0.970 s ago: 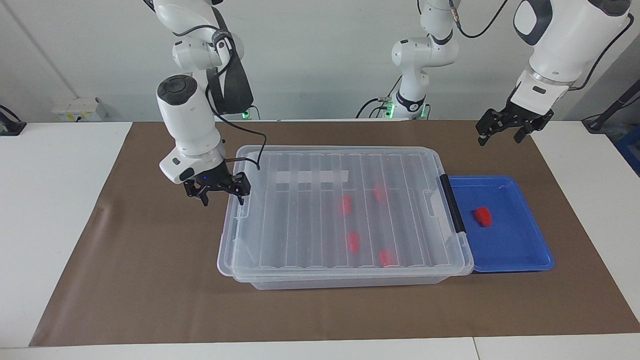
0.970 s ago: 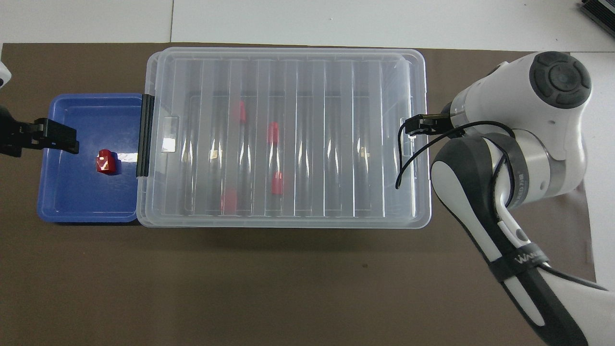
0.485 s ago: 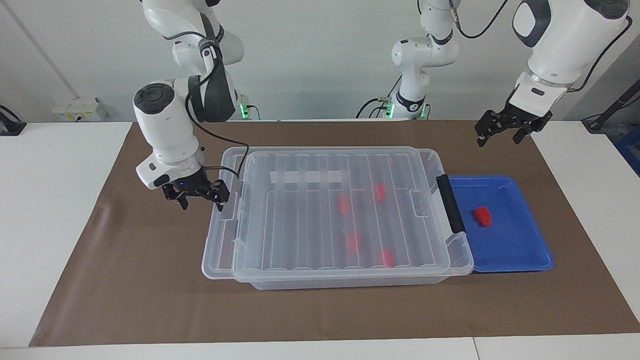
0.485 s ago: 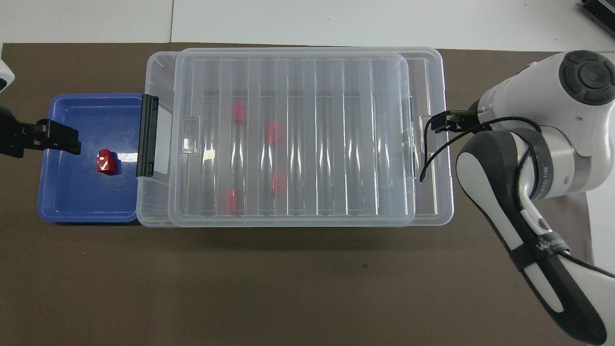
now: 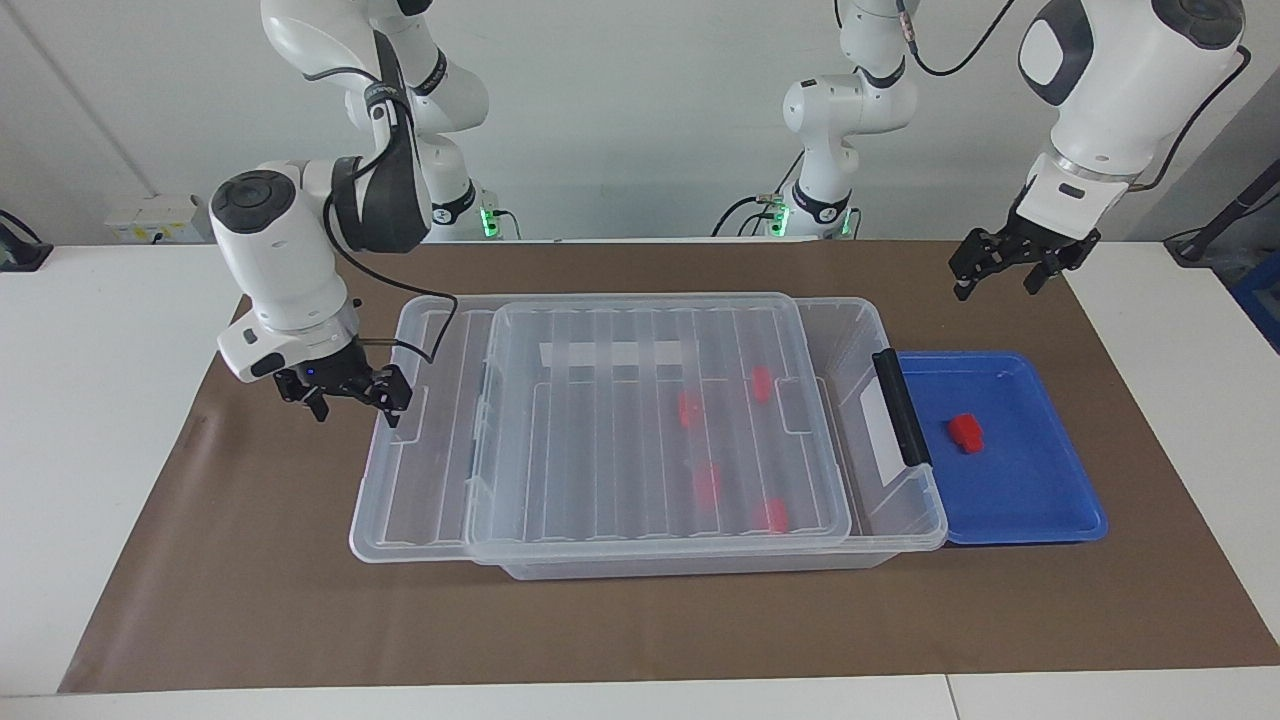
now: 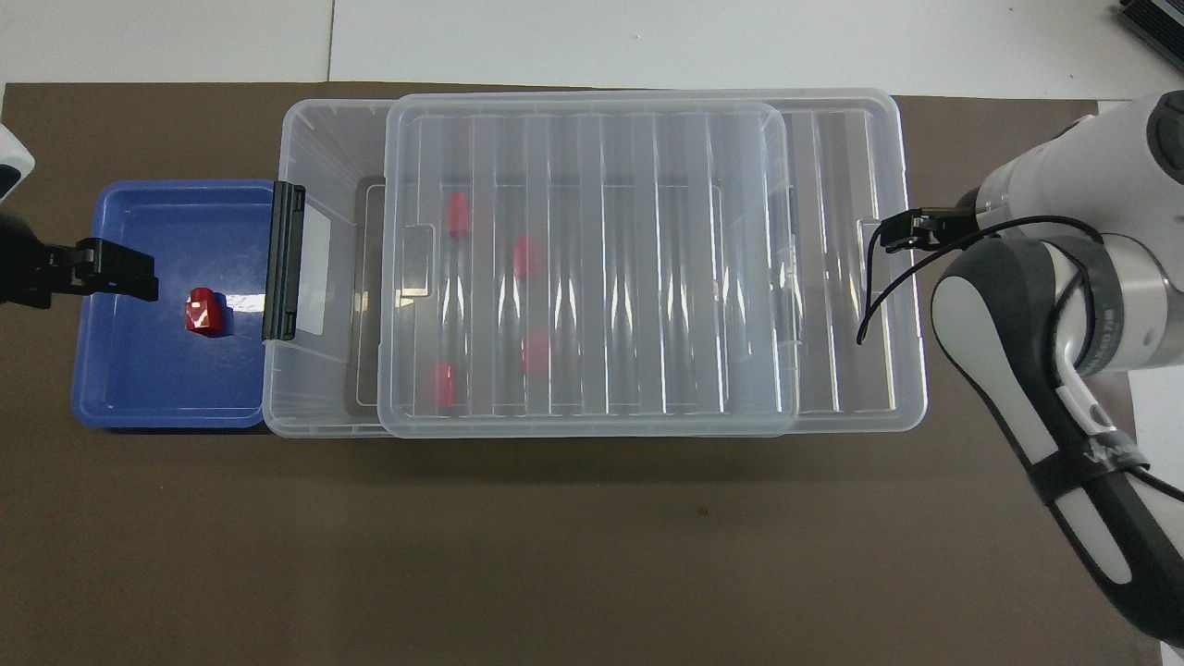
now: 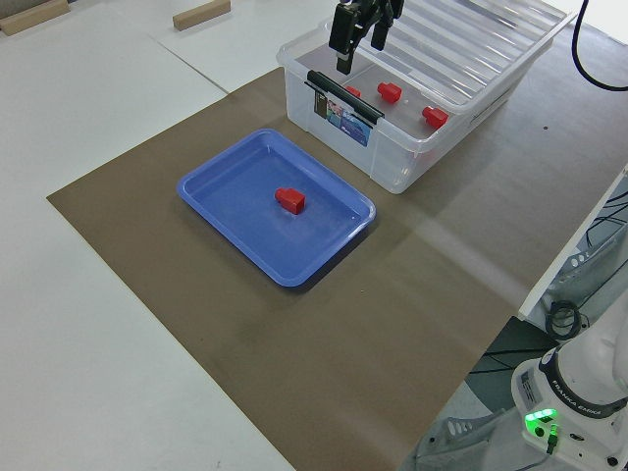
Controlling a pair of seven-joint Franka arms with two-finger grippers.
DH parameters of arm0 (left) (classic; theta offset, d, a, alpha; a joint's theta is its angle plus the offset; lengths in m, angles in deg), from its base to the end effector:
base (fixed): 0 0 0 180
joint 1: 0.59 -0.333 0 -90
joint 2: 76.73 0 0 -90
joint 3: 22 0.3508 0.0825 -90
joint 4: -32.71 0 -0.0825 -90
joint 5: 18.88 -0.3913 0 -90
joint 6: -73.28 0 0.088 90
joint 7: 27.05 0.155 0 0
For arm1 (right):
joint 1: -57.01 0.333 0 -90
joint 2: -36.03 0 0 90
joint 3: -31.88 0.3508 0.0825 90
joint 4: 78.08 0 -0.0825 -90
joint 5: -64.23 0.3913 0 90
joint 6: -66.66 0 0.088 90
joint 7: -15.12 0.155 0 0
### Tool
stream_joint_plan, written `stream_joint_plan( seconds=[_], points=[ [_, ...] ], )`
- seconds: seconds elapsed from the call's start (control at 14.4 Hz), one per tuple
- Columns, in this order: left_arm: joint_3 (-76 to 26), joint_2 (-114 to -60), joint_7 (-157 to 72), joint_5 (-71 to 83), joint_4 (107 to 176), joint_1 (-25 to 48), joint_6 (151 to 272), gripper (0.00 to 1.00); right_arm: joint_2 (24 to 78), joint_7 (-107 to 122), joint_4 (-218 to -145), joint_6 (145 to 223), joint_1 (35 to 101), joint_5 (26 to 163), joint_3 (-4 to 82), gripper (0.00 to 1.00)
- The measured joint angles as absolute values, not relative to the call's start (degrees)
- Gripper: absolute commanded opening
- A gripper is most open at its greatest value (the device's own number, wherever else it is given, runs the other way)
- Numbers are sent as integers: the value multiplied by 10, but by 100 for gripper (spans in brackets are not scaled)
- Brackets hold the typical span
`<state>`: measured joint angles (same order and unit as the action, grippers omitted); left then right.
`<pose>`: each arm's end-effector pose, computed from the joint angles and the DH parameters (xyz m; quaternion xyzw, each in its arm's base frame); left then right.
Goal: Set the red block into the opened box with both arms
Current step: 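Slide the clear lid away from the blue tray with the right gripper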
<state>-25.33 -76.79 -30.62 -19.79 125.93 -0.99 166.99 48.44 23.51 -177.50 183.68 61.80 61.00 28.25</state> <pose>0.5668 -0.0266 0.5894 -0.9999 -0.0051 -0.0042 0.0077 0.6515 0.0101 0.4430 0.9972 -0.0503 0.0480 0.0285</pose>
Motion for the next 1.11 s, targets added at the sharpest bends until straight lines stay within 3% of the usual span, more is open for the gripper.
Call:
stream_joint_plan(
  seconds=[0.42,0.55,1.11],
  points=[
    [-257,-762,-306,-198,1272,-9,1697,100,479,187,-1775,1824,581,609,281,100],
    [-255,-759,-306,-198,1288,-9,1757,100,479,180,-1774,1824,576,605,281,100],
    [-249,-773,-305,-198,1407,-36,1908,100,474,179,-1771,1812,556,584,279,100]
  ],
)
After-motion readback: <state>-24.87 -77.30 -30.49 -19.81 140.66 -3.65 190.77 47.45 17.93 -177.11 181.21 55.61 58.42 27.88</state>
